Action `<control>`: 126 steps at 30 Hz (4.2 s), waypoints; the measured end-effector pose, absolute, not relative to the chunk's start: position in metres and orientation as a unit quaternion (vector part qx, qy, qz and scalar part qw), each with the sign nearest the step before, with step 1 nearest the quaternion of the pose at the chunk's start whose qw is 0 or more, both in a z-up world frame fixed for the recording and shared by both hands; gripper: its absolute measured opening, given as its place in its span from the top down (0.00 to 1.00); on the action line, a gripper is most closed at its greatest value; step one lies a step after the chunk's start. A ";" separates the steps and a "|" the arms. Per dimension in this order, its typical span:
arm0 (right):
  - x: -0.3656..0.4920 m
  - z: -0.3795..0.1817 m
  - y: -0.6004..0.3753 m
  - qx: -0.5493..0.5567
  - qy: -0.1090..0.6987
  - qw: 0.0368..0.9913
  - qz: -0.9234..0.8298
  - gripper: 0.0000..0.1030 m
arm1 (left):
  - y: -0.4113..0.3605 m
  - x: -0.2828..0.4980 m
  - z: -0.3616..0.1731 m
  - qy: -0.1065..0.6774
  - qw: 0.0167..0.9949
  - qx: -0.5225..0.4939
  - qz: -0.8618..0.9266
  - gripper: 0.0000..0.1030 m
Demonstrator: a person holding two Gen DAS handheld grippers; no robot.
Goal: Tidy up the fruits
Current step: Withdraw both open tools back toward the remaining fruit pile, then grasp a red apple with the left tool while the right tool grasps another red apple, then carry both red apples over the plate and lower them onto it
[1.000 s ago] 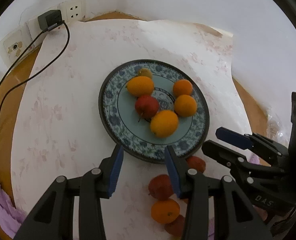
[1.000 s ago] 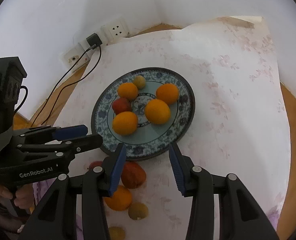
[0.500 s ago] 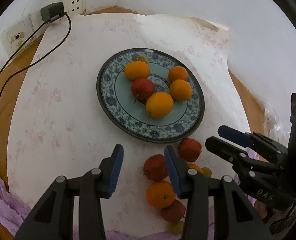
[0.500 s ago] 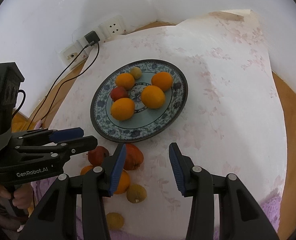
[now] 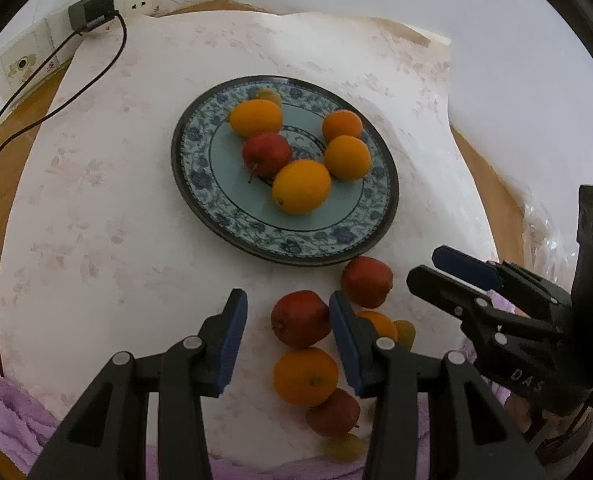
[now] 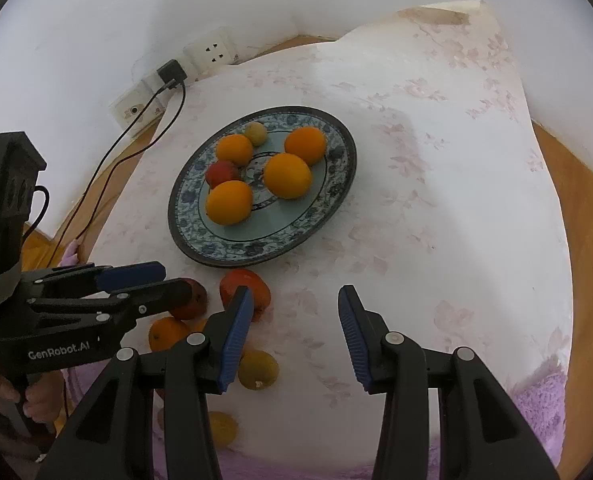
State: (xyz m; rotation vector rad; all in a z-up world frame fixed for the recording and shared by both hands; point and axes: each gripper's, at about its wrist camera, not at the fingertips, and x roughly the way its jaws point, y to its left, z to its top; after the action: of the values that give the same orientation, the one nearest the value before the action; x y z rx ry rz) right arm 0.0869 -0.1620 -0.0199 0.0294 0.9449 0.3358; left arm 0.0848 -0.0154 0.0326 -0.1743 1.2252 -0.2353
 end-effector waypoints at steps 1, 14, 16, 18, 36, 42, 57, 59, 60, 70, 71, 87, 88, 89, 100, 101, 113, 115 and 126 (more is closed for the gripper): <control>0.087 -0.020 -0.162 0.014 0.453 0.877 0.160 0.56 | -0.016 0.084 0.032 0.573 0.808 -0.081 -0.111 0.56; 0.086 -0.021 -0.164 0.019 0.452 0.877 0.160 0.56 | -0.025 0.084 0.026 0.581 0.801 -0.075 -0.127 0.54; 0.086 -0.021 -0.164 0.018 0.452 0.877 0.160 0.56 | -0.025 0.084 0.026 0.579 0.802 -0.074 -0.126 0.55; 0.086 -0.022 -0.164 0.018 0.454 0.877 0.159 0.56 | -0.023 0.085 0.024 0.580 0.801 -0.079 -0.127 0.59; 0.088 -0.027 -0.158 0.018 0.460 0.873 0.164 0.56 | -0.023 0.091 0.016 0.581 0.800 -0.089 -0.125 0.65; 0.089 -0.027 -0.157 0.019 0.461 0.872 0.166 0.56 | -0.021 0.092 0.017 0.576 0.803 -0.085 -0.125 0.66; 0.091 -0.035 -0.129 0.015 0.480 0.854 0.199 0.56 | 0.003 0.089 0.023 0.563 0.816 -0.095 -0.091 0.66; 0.093 -0.036 -0.125 0.014 0.483 0.853 0.197 0.56 | 0.005 0.089 0.022 0.563 0.816 -0.097 -0.090 0.66; 0.095 -0.037 -0.124 0.015 0.484 0.853 0.195 0.56 | 0.005 0.089 0.022 0.563 0.816 -0.098 -0.089 0.66; 0.100 -0.038 -0.127 0.028 0.489 0.851 0.188 0.66 | 0.007 0.088 0.024 0.561 0.817 -0.100 -0.087 0.66; 0.099 -0.038 -0.127 0.028 0.489 0.851 0.188 0.67 | 0.007 0.088 0.024 0.561 0.817 -0.100 -0.087 0.66; 0.095 -0.022 -0.141 0.039 0.468 0.863 0.187 0.67 | 0.012 0.094 0.039 0.544 0.829 -0.095 -0.083 0.66; 0.096 -0.020 -0.142 0.038 0.465 0.864 0.186 0.67 | 0.012 0.095 0.039 0.543 0.830 -0.094 -0.083 0.66; 0.097 -0.018 -0.143 0.037 0.463 0.866 0.185 0.67 | 0.013 0.097 0.041 0.542 0.831 -0.093 -0.082 0.66; 0.113 -0.002 -0.152 0.027 0.439 0.882 0.168 0.67 | 0.019 0.117 0.050 0.526 0.843 -0.086 -0.074 0.66; 0.116 0.000 -0.153 0.026 0.437 0.884 0.166 0.67 | 0.020 0.120 0.050 0.526 0.843 -0.085 -0.072 0.66; 0.147 0.006 -0.158 0.019 0.423 0.894 0.147 0.67 | 0.020 0.149 0.043 0.528 0.843 -0.078 -0.067 0.66; 0.151 0.005 -0.157 0.017 0.423 0.894 0.146 0.67 | 0.021 0.153 0.041 0.530 0.842 -0.078 -0.066 0.66; 0.166 -0.004 -0.156 0.007 0.428 0.893 0.142 0.67 | 0.019 0.166 0.032 0.534 0.839 -0.073 -0.068 0.66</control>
State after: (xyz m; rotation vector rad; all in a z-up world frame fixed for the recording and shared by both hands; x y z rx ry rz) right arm 0.1657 -0.1564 -0.0036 0.0154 0.8876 0.2943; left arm 0.1655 0.0194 0.0317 -0.1546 1.1296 -0.1443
